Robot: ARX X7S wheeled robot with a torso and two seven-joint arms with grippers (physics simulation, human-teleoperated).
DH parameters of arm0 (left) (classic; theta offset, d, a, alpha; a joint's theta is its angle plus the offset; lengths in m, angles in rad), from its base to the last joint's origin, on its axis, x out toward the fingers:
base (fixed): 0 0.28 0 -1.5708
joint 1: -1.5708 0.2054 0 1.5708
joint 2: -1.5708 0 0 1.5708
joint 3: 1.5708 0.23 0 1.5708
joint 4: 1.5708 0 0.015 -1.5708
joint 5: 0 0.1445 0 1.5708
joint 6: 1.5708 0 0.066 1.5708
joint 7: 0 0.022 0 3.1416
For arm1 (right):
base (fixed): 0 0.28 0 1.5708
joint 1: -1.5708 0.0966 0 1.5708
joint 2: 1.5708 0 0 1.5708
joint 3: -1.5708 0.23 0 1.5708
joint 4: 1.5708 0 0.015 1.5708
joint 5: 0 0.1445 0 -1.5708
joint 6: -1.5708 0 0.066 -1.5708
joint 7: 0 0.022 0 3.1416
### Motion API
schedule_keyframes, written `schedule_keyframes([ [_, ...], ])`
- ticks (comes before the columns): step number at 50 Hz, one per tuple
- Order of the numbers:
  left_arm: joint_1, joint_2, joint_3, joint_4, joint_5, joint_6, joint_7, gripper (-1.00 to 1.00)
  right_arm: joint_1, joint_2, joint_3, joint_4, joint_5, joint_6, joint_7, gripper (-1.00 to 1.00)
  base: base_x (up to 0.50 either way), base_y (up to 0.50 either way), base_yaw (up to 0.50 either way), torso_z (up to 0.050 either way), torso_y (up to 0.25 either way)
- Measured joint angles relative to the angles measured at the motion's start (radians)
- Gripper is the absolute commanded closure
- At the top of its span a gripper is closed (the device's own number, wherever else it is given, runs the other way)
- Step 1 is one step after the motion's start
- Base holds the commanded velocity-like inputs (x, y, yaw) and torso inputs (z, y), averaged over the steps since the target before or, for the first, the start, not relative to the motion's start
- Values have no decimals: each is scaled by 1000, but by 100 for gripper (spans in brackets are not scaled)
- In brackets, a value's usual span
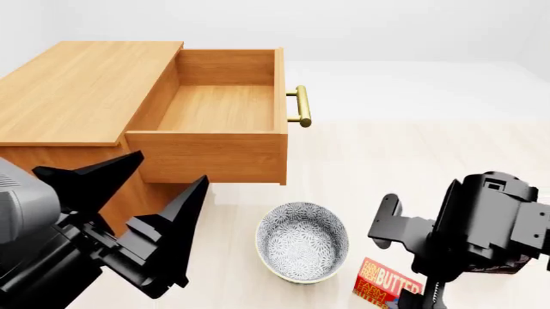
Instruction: Put the butter at the back in the top drawer of the cabinet and close it.
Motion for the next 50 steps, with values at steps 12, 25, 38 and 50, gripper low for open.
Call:
schedule_keyframes([
  [12,4,6,-1,-3,1,-2,-1,-100,-24,-19,-20,46,-27,-33,-25,-100,0,0,0,0,0],
  [25,8,12,-2,-5,0,-5,-1,-100,-62,-41,-33,96,-50,-79,-50,-100,0,0,0,0,0],
  [38,12,15,-3,-7,0,-8,0,-100,-101,-64,-43,150,-67,-118,-72,-100,0,0,0,0,0],
  [50,17,22,-4,-12,1,-11,-1,-100,-143,-76,-52,197,-80,-152,-90,-100,0,0,0,0,0],
])
